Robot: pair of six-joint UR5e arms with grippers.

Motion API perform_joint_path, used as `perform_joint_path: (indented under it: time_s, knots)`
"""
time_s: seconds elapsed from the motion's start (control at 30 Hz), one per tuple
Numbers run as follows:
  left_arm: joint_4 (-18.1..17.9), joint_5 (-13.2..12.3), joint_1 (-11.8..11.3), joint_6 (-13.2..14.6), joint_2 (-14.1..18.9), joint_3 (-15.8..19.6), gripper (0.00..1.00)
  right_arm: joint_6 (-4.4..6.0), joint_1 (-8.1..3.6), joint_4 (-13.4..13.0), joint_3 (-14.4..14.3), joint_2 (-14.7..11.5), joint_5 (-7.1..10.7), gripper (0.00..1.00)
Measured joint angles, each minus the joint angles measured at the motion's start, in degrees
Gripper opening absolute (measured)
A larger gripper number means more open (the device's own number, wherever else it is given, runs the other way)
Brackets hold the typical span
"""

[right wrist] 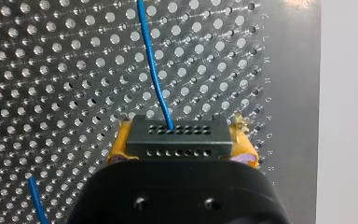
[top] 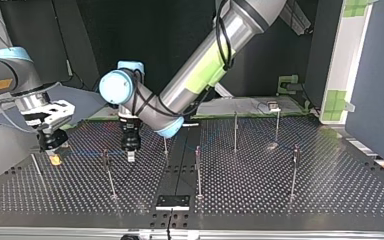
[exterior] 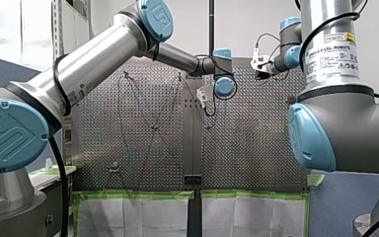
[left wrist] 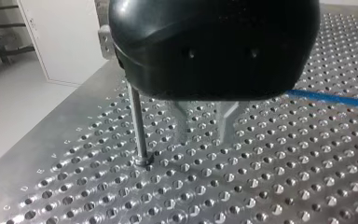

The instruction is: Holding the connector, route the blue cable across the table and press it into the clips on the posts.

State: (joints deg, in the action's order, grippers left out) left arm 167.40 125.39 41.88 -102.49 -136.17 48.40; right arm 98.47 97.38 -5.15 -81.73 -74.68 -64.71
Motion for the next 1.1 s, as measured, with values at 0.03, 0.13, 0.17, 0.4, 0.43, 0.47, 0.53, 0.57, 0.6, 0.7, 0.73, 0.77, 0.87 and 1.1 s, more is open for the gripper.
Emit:
perform_joint_path:
  time_s: [0.03,0.13,0.17,0.4,0.43,0.47,0.53,0.57,0.6,0.7,0.73,0.77,0.87,1.1]
  knots:
    - [0.03,-0.01,0.08,-0.02,0.02,-0.01,0.88,-0.03,-0.01,0.0,0.01,0.0,0.04,0.0]
    - [0.4,0.09,0.31,-0.17,0.06,-0.01,1.0,-0.12,-0.03,0.01,0.01,0.01,0.08,0.0]
    - [0.67,0.19,0.39,-0.27,0.07,-0.01,1.0,-0.14,-0.03,0.0,0.02,0.0,0.09,0.0]
    - [4.02,2.11,1.06,-2.4,0.54,0.0,1.0,-0.31,-0.04,0.02,0.04,0.01,0.26,0.0]
    - [4.47,2.49,1.21,-2.63,0.7,0.0,1.0,-0.33,-0.04,0.02,0.04,0.01,0.3,0.0]
    - [4.93,2.88,1.35,-2.82,0.88,0.02,1.0,-0.34,-0.04,0.03,0.05,0.01,0.32,0.0]
    - [6.01,3.54,1.75,-3.05,1.4,0.22,1.0,-0.39,-0.04,0.03,0.05,0.01,0.35,0.0]
    - [6.46,3.69,1.96,-3.09,1.68,0.41,1.0,-0.4,-0.04,0.04,0.04,0.01,0.35,0.0]
    - [7.08,3.73,2.27,-3.14,2.14,0.77,1.0,-0.41,-0.04,0.04,0.05,0.01,0.35,0.0]
    - [7.46,3.07,3.01,-3.24,3.51,2.04,1.0,-0.44,-0.04,0.04,0.05,0.01,0.36,0.0]
    - [7.27,2.7,3.21,-3.26,3.97,2.49,1.0,-0.45,-0.04,0.04,0.06,0.01,0.36,0.0]
    - [7.02,2.32,3.4,-3.3,4.43,2.93,1.0,-0.45,-0.04,0.04,0.05,0.01,0.36,0.0]
    - [6.64,0.89,4.01,-3.45,5.95,4.44,1.0,-0.5,-0.03,0.06,0.06,0.01,0.36,0.0]
    - [6.34,-2.18,4.83,-3.9,9.56,8.05,1.0,-0.54,0.24,0.17,0.05,0.01,0.35,0.0]
